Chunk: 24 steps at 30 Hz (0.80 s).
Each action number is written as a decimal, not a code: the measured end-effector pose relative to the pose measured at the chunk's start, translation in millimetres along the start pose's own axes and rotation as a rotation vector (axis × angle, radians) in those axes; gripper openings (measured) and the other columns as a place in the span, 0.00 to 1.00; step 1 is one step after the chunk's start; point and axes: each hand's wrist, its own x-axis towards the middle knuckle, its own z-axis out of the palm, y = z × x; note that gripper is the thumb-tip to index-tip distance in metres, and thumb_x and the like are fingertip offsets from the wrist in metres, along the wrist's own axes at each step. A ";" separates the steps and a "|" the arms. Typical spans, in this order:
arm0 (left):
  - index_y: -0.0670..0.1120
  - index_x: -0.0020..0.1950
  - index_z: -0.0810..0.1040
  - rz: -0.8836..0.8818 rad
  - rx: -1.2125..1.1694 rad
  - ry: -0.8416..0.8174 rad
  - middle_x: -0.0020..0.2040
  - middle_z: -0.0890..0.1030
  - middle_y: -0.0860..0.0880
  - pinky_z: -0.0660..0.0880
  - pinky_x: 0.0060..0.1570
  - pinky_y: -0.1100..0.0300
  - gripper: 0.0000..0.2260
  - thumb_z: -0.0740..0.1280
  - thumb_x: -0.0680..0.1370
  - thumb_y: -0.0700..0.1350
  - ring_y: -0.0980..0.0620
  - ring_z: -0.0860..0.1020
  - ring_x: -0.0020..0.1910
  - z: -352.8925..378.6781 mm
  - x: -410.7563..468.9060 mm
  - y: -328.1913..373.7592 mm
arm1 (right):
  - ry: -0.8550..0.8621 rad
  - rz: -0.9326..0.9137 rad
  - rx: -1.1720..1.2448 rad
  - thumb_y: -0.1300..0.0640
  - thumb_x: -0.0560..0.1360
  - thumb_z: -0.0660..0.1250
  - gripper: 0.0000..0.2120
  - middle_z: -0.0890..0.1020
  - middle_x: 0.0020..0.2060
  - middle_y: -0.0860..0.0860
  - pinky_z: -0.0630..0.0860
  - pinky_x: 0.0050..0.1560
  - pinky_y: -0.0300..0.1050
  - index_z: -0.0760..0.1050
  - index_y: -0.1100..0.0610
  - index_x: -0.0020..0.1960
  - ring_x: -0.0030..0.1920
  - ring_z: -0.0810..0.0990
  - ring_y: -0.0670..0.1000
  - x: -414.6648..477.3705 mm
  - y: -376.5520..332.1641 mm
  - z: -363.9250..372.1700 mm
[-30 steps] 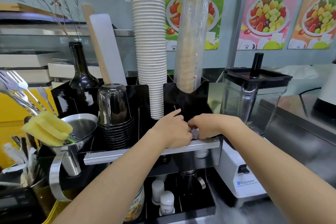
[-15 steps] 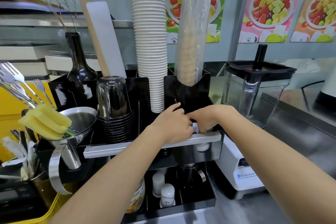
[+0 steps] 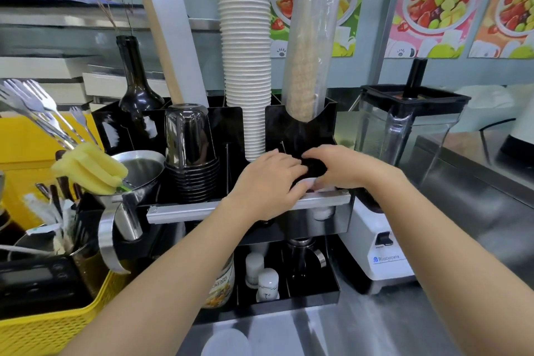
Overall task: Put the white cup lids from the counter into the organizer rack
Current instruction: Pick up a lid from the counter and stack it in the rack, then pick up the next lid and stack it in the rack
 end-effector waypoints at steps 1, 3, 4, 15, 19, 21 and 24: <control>0.46 0.62 0.75 -0.021 -0.016 0.068 0.62 0.79 0.47 0.60 0.68 0.54 0.25 0.49 0.77 0.58 0.49 0.73 0.63 -4.2 -10.3 0.8 | 0.145 -0.019 0.067 0.52 0.72 0.68 0.29 0.71 0.66 0.52 0.71 0.63 0.49 0.63 0.53 0.70 0.64 0.72 0.53 -10.4 -1.6 3.3; 0.45 0.63 0.75 -0.065 -0.050 0.187 0.63 0.78 0.46 0.63 0.67 0.54 0.24 0.52 0.76 0.57 0.48 0.73 0.63 -11.7 -36.4 4.1 | 0.445 -0.087 0.234 0.52 0.73 0.67 0.25 0.75 0.63 0.50 0.73 0.58 0.49 0.66 0.53 0.68 0.58 0.75 0.49 -35.6 -11.3 19.5; 0.45 0.64 0.74 -0.094 -0.081 0.226 0.63 0.78 0.46 0.62 0.67 0.55 0.23 0.54 0.76 0.56 0.48 0.73 0.64 -14.2 -51.8 6.6 | 0.574 -0.136 0.309 0.52 0.74 0.67 0.23 0.77 0.59 0.50 0.74 0.55 0.47 0.68 0.54 0.67 0.54 0.75 0.47 -48.8 -18.6 32.1; 0.48 0.66 0.71 -0.451 -0.250 0.084 0.64 0.77 0.50 0.68 0.64 0.57 0.20 0.57 0.77 0.55 0.56 0.70 0.63 76.9 -230.4 22.5 | 0.089 -0.191 0.383 0.49 0.74 0.64 0.26 0.73 0.65 0.52 0.67 0.64 0.46 0.64 0.55 0.69 0.65 0.70 0.51 -76.7 -87.2 241.2; 0.48 0.72 0.61 -0.653 -0.344 -0.244 0.72 0.67 0.50 0.56 0.69 0.59 0.31 0.50 0.73 0.63 0.51 0.63 0.71 106.4 -270.3 23.1 | -0.210 -0.138 0.317 0.51 0.71 0.68 0.37 0.61 0.74 0.53 0.57 0.71 0.46 0.53 0.55 0.74 0.73 0.58 0.52 -77.5 -95.8 281.9; 0.48 0.72 0.60 -0.704 -0.391 -0.341 0.72 0.66 0.49 0.55 0.69 0.59 0.29 0.56 0.75 0.60 0.50 0.62 0.71 114.3 -278.3 25.8 | -0.301 -0.147 0.284 0.51 0.70 0.69 0.41 0.54 0.76 0.52 0.50 0.72 0.45 0.49 0.53 0.75 0.75 0.52 0.50 -75.8 -96.3 292.6; 0.47 0.73 0.59 -0.715 -0.443 -0.405 0.73 0.65 0.49 0.56 0.70 0.58 0.28 0.60 0.77 0.56 0.51 0.61 0.71 124.3 -284.3 30.7 | -0.358 -0.142 0.280 0.51 0.71 0.68 0.41 0.52 0.77 0.52 0.50 0.73 0.47 0.48 0.52 0.75 0.76 0.50 0.51 -71.8 -99.2 300.0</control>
